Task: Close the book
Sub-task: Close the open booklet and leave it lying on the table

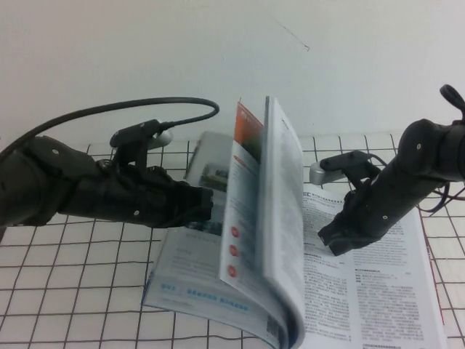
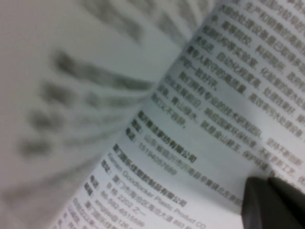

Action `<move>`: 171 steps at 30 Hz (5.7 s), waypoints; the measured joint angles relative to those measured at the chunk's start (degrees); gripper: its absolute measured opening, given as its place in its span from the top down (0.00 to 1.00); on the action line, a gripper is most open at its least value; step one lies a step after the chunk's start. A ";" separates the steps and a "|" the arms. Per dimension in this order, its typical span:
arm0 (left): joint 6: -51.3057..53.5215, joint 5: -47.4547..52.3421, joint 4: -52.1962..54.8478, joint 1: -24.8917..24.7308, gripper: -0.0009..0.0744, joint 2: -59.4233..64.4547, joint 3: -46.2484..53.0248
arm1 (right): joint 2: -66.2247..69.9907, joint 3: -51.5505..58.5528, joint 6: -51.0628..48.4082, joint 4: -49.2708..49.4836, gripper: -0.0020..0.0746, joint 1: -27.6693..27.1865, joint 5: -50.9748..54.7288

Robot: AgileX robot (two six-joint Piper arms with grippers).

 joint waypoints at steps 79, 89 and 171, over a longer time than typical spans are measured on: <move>-53.29 8.26 78.66 -20.83 0.99 -81.47 30.77 | -101.04 42.80 10.26 -14.18 0.98 -3.91 -4.80; -53.16 11.21 78.05 -8.53 0.99 -86.93 32.12 | -101.15 42.80 10.26 -14.18 0.98 -3.91 -2.68; -39.66 -10.02 57.48 15.11 0.99 -96.40 59.52 | -119.05 76.70 10.26 -14.52 0.98 -10.95 -21.85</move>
